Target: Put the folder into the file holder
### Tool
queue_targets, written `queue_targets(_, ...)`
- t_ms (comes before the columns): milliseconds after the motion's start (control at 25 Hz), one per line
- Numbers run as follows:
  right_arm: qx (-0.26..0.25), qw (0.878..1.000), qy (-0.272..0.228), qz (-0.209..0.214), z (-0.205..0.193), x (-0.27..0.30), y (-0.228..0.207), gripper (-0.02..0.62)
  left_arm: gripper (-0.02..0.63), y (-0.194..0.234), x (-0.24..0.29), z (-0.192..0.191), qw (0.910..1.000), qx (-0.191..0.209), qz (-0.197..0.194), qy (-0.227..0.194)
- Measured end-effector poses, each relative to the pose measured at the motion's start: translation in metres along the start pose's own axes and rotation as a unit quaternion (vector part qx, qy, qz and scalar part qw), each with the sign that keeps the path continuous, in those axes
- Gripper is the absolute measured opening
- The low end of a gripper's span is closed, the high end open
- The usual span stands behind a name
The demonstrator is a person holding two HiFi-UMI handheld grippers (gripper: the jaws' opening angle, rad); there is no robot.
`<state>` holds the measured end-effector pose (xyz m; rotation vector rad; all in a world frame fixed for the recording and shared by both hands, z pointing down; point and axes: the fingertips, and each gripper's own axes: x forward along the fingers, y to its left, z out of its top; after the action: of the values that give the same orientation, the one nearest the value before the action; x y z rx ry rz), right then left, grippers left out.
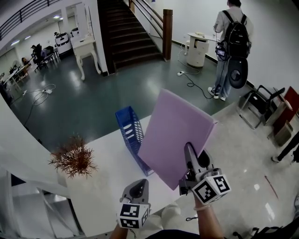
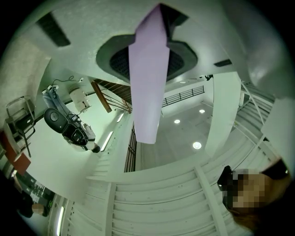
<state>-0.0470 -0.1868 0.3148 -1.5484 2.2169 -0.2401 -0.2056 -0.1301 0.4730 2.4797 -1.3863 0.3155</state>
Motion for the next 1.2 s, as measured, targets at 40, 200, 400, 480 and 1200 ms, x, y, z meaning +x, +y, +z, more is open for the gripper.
queue_targets(40,-0.004,1.000,-0.003,-0.002,0.000,0.002,0.003,0.130,0.005,0.002,0.001,0.000,1.0000,-0.001,0.000,-0.001)
queue_targets(200,-0.027,1.000,-0.011,-0.006,0.004,0.012,0.012,0.130,0.005,0.004,0.008,0.006,1.0000,-0.005,0.004,-0.005)
queue_targets(400,-0.040,0.999,-0.013,0.008,0.003,0.023,0.019,0.130,0.006,0.007,0.018,0.013,0.9999,-0.006,0.012,-0.008)
queue_targets(480,-0.042,0.999,-0.013,0.015,0.001,0.028,0.023,0.130,0.005,0.010,0.021,0.015,0.9998,-0.006,0.016,-0.008)
queue_targets(1200,-0.089,0.994,-0.031,0.052,-0.008,0.061,0.049,0.130,0.005,0.027,0.039,0.023,0.9992,-0.012,0.037,-0.004)
